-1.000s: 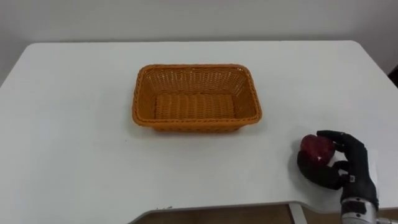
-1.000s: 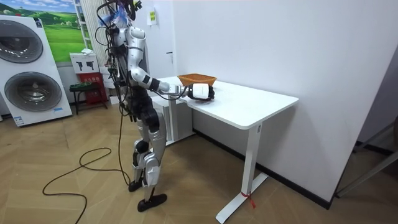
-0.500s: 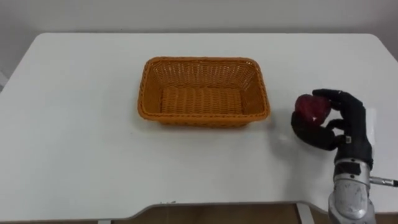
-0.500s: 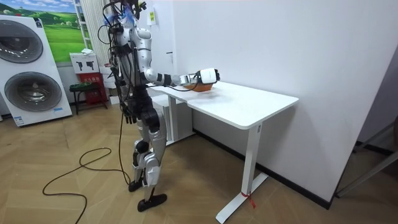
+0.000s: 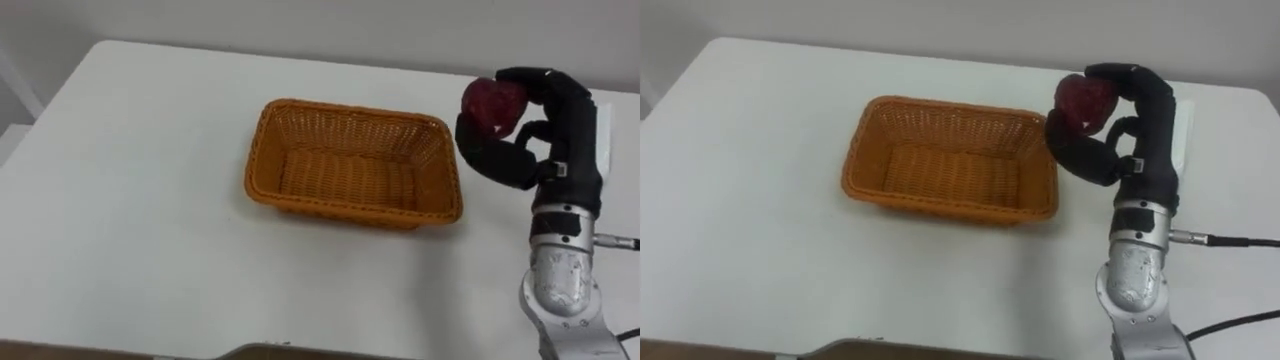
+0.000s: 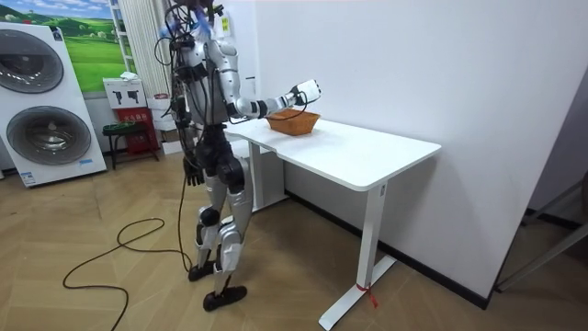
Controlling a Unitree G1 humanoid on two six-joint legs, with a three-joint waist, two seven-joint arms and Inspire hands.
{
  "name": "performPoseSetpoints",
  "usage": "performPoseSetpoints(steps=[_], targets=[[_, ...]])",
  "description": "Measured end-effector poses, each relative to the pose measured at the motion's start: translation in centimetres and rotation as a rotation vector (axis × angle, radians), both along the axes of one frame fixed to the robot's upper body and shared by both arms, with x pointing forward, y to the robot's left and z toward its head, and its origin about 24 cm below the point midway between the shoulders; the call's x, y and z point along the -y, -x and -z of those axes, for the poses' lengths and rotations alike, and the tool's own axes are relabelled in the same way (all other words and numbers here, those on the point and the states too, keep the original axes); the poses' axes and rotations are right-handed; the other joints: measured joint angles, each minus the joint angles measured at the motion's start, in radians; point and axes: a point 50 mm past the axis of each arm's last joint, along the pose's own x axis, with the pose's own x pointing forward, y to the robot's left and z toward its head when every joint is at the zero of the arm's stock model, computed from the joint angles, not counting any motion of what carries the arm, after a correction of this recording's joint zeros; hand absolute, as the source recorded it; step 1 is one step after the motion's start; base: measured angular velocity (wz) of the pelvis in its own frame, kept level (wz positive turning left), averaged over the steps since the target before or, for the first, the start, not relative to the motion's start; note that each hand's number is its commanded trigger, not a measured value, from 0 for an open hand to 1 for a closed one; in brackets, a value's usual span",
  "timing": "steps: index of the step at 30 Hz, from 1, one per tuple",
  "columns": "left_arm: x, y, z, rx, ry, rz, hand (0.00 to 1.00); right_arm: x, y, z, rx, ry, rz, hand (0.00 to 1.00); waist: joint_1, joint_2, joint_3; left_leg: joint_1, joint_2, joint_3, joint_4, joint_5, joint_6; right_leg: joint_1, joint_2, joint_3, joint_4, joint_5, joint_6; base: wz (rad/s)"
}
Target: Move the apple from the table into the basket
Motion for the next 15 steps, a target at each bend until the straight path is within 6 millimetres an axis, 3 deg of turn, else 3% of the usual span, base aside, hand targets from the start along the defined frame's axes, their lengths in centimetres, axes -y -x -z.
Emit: performPoseSetpoints(steps=[1,2,3,4,5,6,7,8,9,10,15], targets=[[-0.4,-0.4,-0.1,0.016,-0.015,0.002,0.00,-0.6,-0.3,-0.1,0.001,0.004,-0.035,1.00,0.018,-0.003,0.0005,-0.003,0.009,-0.076,0.000,0.000,0.000,-0.041,0.039,0.062,-0.068,0.011,-0.023,-0.43],[-0.6,-0.2,-0.2,0.012,-0.023,0.000,0.00,-1.0,-0.5,-0.3,0.006,0.011,-0.060,1.00,0.022,-0.009,0.0015,-0.008,0.012,-0.090,0.004,-0.001,-0.002,-0.062,0.049,0.082,-0.110,0.064,-0.051,-0.25],[-0.5,0.5,-0.2,-0.008,-0.028,0.003,0.00,-1.6,-0.5,-0.3,0.004,0.022,-0.087,1.00,0.000,-0.006,-0.0067,-0.020,0.023,-0.064,0.009,0.000,-0.027,-0.046,0.054,0.047,-0.107,0.107,-0.064,0.21],[-0.5,0.5,-0.1,-0.014,-0.027,0.015,0.00,-1.7,-0.5,-0.2,0.000,0.033,-0.098,1.00,-0.021,-0.010,-0.0048,-0.023,0.022,0.016,0.007,0.003,-0.044,-0.030,0.048,0.051,-0.107,0.108,-0.064,0.52],[-0.4,0.3,-0.1,-0.012,-0.025,0.021,0.00,-1.7,-0.5,-0.3,0.000,0.037,-0.098,1.00,-0.030,-0.018,0.0000,-0.029,0.024,0.052,0.000,0.005,-0.047,-0.023,0.046,0.063,-0.109,0.108,-0.064,0.67],[-0.2,-0.5,-0.1,0.003,-0.020,0.046,0.00,-1.6,-0.5,-0.4,0.004,0.042,-0.099,0.88,-0.034,-0.013,-0.0028,-0.060,0.022,0.110,-0.031,0.027,-0.023,-0.020,0.041,0.117,-0.110,0.107,-0.063,0.61],[-0.2,-0.8,-0.1,0.007,-0.021,0.056,0.00,-1.7,-0.5,-0.4,-0.001,0.042,-0.102,0.54,-0.029,-0.027,-0.0070,-0.055,0.018,0.138,-0.027,0.055,-0.015,-0.021,0.035,0.141,-0.108,0.102,-0.054,0.47],[-0.2,-0.8,-0.1,0.004,-0.021,0.063,0.00,-1.9,-0.6,-0.5,-0.003,0.046,-0.121,0.31,-0.021,-0.028,-0.0049,-0.046,0.018,0.139,-0.032,0.058,-0.014,-0.021,0.037,0.137,-0.104,0.101,-0.051,0.05],[-0.1,-0.6,0.0,-0.006,-0.019,0.063,0.00,-2.3,-0.6,-0.4,-0.012,0.050,-0.156,0.00,0.003,-0.029,-0.0022,-0.030,0.015,0.136,-0.032,0.058,-0.014,-0.018,0.037,0.130,-0.098,0.096,-0.043,-0.19],[-0.1,-0.2,0.1,-0.027,-0.017,0.057,0.00,-2.7,-0.6,-0.4,-0.018,0.061,-0.186,0.00,0.023,-0.031,-0.0034,-0.021,0.009,0.127,-0.031,0.058,-0.014,-0.005,0.038,0.115,-0.104,0.096,-0.043,-0.13],[0.1,0.3,0.2,-0.053,-0.001,0.050,0.00,-3.9,-0.7,-0.4,-0.032,0.095,-0.269,0.00,0.027,-0.024,0.0011,-0.025,-0.005,0.130,-0.031,0.058,-0.014,0.013,0.025,0.085,-0.111,0.094,-0.040,0.16]])
